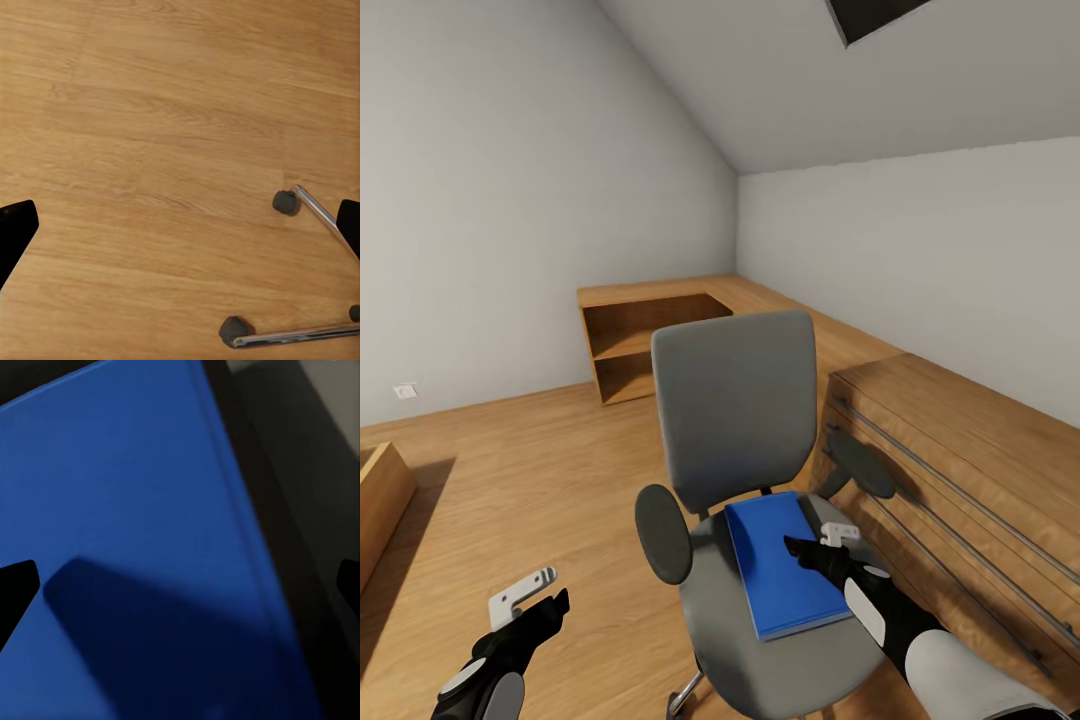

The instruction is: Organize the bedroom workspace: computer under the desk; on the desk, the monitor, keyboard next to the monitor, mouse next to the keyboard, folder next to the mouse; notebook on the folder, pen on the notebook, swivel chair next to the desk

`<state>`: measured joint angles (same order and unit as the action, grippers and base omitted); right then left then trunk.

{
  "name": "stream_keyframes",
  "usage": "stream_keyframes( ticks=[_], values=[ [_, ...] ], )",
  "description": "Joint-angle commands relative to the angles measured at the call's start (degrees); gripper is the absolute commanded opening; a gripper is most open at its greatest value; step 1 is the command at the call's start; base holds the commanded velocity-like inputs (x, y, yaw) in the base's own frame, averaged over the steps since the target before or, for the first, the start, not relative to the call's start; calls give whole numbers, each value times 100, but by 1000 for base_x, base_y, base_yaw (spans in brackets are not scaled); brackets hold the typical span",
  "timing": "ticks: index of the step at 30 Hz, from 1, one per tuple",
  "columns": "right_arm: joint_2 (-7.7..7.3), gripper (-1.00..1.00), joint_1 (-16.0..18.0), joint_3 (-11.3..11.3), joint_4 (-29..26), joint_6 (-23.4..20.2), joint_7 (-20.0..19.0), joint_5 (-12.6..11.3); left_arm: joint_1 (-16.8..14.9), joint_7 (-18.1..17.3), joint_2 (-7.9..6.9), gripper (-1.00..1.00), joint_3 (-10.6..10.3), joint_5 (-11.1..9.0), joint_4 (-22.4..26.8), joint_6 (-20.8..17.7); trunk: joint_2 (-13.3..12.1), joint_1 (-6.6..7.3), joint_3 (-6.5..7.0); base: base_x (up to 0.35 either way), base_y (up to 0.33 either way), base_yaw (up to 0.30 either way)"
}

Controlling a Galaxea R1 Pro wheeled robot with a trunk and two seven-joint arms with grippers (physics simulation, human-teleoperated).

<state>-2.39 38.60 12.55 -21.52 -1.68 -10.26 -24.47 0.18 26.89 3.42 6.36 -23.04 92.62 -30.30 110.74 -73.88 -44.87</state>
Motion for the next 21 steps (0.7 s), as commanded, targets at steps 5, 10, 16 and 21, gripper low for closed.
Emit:
stream_keyframes(
  ticks=[5, 10, 16, 21],
  values=[
    [-7, 100, -2, 19, 34, -17, 118, -23, -1, 36, 2, 100, 5, -60, 11, -11, 2, 0, -5, 0, 0, 0],
    [-7, 100, -2, 19, 37, -19, 163, -23, -1, 36, 1, 100, 6, -60, 11, -10, 2, 0, -5, 0, 0, 0],
    [-7, 100, -2, 19, 48, -24, 187, -23, -1, 36, 1, 100, 6, -60, 11, -11, 2, 0, -5, 0, 0, 0],
    [-7, 100, -2, 19, 55, -25, 190, -23, -1, 36, 1, 100, 6, -60, 11, -11, 2, 0, -5, 0, 0, 0]
  ],
)
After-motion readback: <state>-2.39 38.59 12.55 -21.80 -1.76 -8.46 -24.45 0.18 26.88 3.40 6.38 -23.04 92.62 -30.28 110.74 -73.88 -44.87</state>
